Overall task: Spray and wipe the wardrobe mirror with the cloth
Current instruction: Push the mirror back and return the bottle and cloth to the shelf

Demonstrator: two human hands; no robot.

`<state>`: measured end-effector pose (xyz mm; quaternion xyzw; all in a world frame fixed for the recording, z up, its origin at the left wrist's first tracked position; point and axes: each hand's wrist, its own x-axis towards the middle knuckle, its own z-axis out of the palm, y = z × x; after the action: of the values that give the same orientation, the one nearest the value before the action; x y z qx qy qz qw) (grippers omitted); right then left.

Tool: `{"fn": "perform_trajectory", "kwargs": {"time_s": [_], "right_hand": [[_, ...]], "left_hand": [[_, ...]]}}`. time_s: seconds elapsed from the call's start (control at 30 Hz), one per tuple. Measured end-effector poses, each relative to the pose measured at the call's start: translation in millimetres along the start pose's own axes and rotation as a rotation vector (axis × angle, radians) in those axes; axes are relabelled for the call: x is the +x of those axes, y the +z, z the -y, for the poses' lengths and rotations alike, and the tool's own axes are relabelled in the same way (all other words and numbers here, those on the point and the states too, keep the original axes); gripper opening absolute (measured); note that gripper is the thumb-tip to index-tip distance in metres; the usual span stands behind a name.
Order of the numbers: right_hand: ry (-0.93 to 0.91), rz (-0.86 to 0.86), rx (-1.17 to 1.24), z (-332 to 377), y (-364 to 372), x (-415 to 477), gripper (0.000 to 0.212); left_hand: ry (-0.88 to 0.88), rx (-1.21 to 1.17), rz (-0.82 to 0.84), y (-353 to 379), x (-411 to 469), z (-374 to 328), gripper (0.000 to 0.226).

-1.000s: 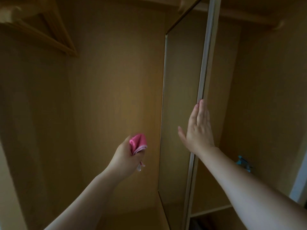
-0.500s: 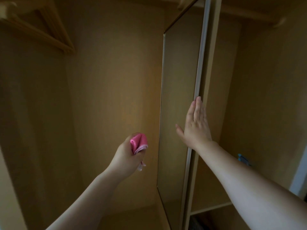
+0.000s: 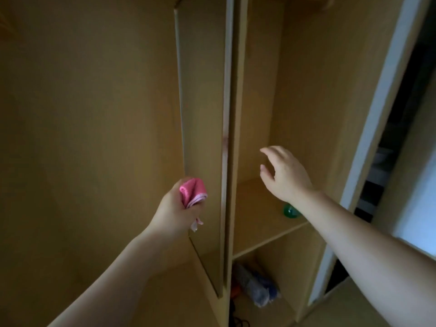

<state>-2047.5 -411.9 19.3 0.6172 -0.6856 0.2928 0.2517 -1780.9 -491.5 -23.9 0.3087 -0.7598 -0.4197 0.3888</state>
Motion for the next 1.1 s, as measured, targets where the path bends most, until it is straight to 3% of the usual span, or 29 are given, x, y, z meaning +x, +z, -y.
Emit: {"fn": "perform_trajectory", "kwargs": {"time_s": [0.2, 0.43, 0.77, 1.1], "right_hand": [[0.222, 0.081, -0.022, -66, -16, -54, 0.041], [0.332, 0.155, -0.011, -161, 11, -76, 0.040], [0.332, 0.331, 0.101, -317, 93, -44, 0.046], [0.467, 0.564, 0.250, -375, 199, -20, 0.062]], "left_hand": [[0.035, -0.035, 0.143, 60, -6, -3, 0.049], [0.011, 0.009, 0.217, 153, 22, 4, 0.050], [-0.167, 0.104, 0.068, 282, 124, 39, 0.049], [-0.347, 0.208, 0.036, 324, 186, 87, 0.053]]}}
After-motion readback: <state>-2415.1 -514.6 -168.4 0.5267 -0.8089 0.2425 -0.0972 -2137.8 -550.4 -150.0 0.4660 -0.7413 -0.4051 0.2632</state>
